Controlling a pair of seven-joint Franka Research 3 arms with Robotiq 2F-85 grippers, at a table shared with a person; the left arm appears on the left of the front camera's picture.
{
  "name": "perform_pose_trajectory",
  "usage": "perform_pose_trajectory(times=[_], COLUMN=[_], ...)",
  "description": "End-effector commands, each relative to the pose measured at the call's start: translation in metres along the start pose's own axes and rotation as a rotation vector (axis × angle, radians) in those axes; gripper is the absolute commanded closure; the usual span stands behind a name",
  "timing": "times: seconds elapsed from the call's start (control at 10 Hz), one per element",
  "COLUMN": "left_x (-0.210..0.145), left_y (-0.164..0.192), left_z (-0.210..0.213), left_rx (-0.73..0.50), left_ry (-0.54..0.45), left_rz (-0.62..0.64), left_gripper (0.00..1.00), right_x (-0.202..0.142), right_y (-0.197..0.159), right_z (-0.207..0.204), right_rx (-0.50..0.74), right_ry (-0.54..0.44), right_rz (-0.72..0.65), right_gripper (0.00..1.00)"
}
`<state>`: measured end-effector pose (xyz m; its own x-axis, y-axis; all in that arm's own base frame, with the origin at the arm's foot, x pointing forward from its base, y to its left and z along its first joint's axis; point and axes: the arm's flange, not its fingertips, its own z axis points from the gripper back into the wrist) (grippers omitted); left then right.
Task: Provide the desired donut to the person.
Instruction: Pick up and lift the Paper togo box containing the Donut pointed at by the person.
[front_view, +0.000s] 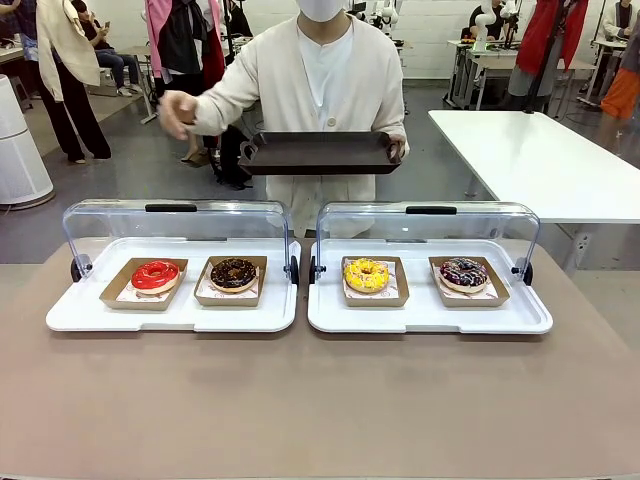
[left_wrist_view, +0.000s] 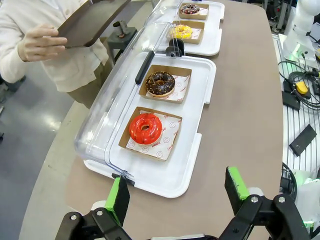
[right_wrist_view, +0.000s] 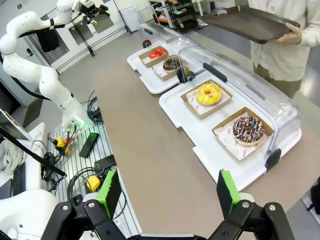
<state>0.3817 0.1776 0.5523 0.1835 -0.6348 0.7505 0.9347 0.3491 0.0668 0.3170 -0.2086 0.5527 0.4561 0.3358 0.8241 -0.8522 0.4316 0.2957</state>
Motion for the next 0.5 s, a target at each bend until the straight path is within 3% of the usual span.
perform_pose_trajectory(times=[0.0,0.4], left_x=[0.0003,0.0003], left_y=[0.0007,0.0007], left_z=[0.0003,0.0003], left_rx=[0.003,0.003], left_ry=[-0.011,-0.011], left_rz=[-0.004,-0.004], left_gripper=[0.0,0.0], right_x=[-0.0006,-0.0006], right_y=[-0.0009,-0.0009], right_z=[-0.0007,-0.0007], right_rx=[0.01,0.01], right_ry=[-0.01,-0.01], right_rz=[0.004,0.004], right_gripper=[0.0,0.0])
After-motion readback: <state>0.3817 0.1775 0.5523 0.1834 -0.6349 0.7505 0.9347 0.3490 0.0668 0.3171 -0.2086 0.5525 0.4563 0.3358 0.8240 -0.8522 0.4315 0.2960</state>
